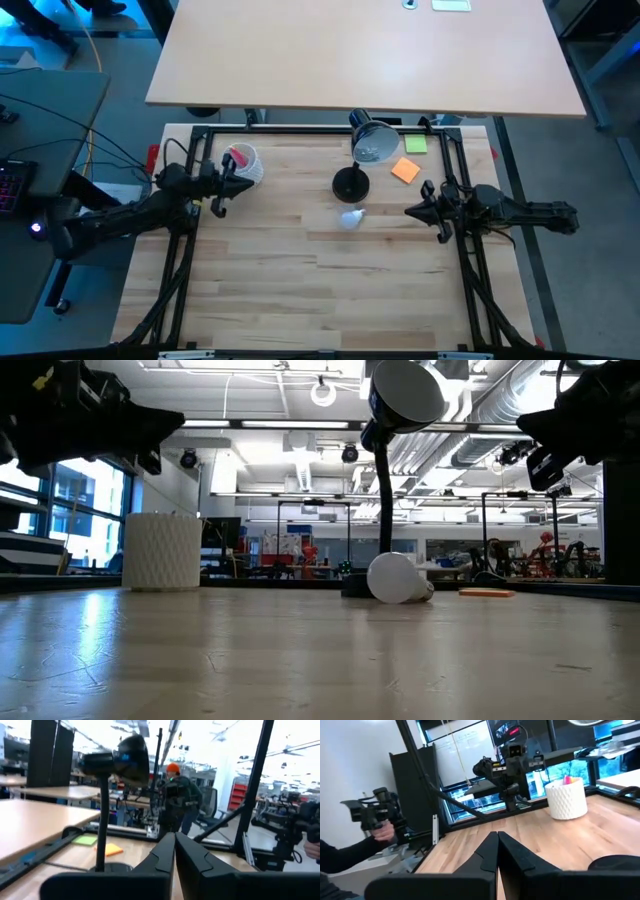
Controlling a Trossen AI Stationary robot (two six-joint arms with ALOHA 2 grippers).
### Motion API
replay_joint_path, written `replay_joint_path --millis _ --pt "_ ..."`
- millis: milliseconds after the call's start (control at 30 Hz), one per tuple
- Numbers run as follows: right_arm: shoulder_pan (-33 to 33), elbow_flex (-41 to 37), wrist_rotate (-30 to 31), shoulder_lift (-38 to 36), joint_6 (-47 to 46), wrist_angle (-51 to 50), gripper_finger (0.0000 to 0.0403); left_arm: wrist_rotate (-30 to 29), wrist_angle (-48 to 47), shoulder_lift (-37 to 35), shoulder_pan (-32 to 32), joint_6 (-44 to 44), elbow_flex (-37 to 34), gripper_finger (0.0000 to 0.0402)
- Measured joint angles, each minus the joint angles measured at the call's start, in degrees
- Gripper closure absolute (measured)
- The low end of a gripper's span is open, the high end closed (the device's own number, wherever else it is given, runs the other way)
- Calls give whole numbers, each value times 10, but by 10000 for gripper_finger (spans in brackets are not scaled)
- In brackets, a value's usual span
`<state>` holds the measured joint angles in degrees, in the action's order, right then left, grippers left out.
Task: Screw lightbulb
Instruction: Return to Home Position
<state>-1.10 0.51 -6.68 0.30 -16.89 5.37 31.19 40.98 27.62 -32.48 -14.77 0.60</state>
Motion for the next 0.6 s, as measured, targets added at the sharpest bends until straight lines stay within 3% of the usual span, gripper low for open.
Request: replay_joint_path --millis 167,400,600 --pt "0 15 -12 0 -8 -27 402 27 -5 -39 -39 -22 0 399" --pt "0 85 -12 -3 53 -81 402 64 -41 -66 -107 -38 0 401" --pt "0 70 -14 -3 67 -67 402 84 -68 -65 -130 -47 0 401"
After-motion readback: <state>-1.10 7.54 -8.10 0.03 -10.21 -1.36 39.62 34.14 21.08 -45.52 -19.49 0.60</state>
